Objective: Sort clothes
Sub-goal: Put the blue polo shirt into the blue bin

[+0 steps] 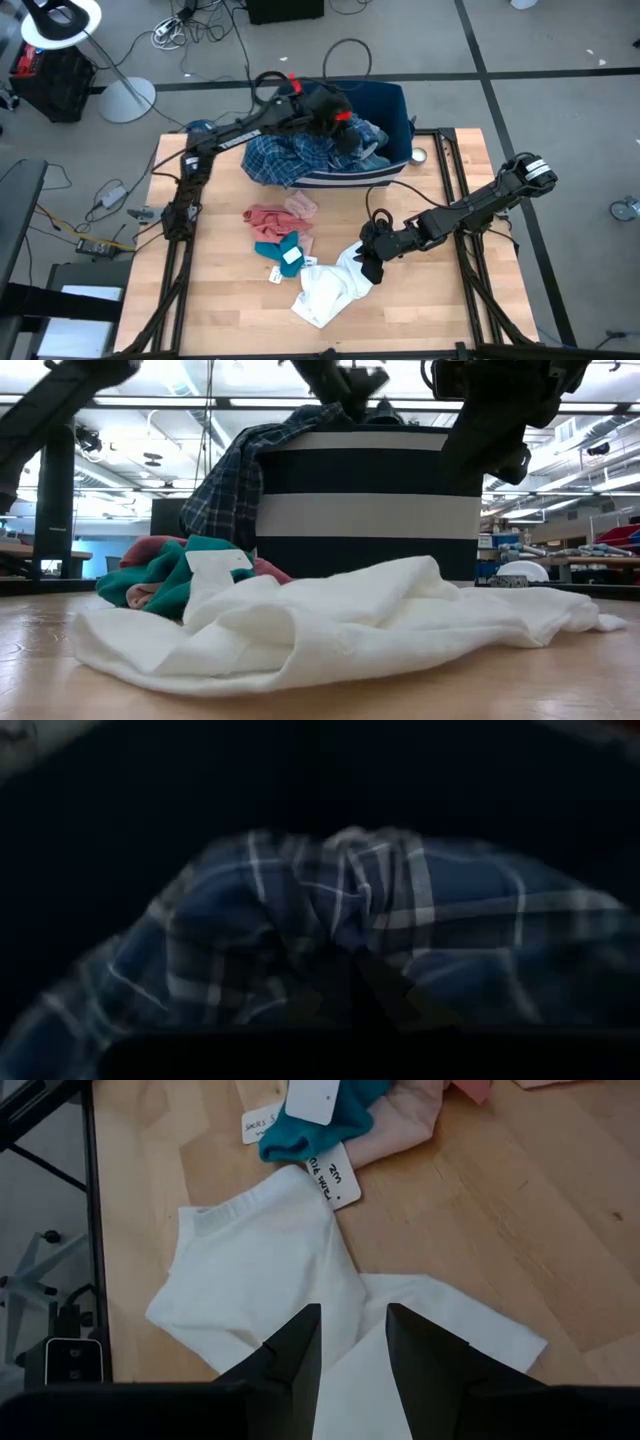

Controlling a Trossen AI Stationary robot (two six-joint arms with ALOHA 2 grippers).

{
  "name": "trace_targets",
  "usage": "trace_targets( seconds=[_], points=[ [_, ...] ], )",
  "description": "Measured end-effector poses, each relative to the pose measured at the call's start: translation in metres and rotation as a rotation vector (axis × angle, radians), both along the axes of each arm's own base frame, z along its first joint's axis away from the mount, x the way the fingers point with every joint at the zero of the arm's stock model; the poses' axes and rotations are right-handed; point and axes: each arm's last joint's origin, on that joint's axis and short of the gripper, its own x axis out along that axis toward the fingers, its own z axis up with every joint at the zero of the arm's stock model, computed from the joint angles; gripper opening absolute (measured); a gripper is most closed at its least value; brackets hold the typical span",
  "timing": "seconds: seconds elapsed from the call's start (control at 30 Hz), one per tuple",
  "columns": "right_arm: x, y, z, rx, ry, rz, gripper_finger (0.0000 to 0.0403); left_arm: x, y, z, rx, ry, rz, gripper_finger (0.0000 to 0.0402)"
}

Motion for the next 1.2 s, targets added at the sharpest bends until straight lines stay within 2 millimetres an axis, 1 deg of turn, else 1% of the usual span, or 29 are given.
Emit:
trace_targets(
  seconds=[0.2,0.27,0.37,0.47,0.53,0.63,0.73,0.83,0.9,0.97,1.2],
  points=[
    [0.0,0.0,0.0,-0.007,-0.001,0.007,0.0116,0.02,0.018,-0.052,-0.116,0.096,0.031,0.0],
    [0.0,0.0,0.0,-0.007,-0.002,0.007,0.0116,0.027,0.021,-0.069,-0.143,0.122,0.044,0.0],
    [0.0,0.0,0.0,-0.008,-0.001,0.008,0.0116,0.035,0.023,-0.088,-0.184,0.141,0.054,0.0008],
    [0.0,0.0,0.0,-0.01,-0.002,0.011,0.0116,0.04,0.025,-0.103,-0.215,0.161,0.066,0.0026],
    [0.0,0.0,0.0,-0.011,-0.002,0.011,0.0116,0.043,0.025,-0.111,-0.253,0.167,0.04,0.0046],
    [0.0,0.0,0.0,-0.011,-0.002,0.012,0.0116,0.043,0.027,-0.115,-0.294,0.166,0.015,0.0083],
    [0.0,0.0,0.0,-0.011,-0.002,0.012,0.0116,0.043,0.028,-0.114,-0.306,0.158,0.005,0.0121],
    [0.0,0.0,0.0,-0.011,-0.002,0.012,0.0116,0.041,0.029,-0.104,-0.304,0.151,-0.013,0.0147],
    [0.0,0.0,0.0,-0.012,-0.002,0.013,0.0116,0.038,0.028,-0.093,-0.289,0.148,-0.068,0.0155],
    [0.0,0.0,0.0,-0.012,-0.003,0.013,0.0116,0.031,0.024,-0.077,-0.255,0.135,-0.108,0.0157],
    [0.001,0.0,0.001,-0.021,-0.009,0.023,0.0116,-0.002,0.001,-0.003,-0.076,0.056,-0.19,0.0157]
  ],
)
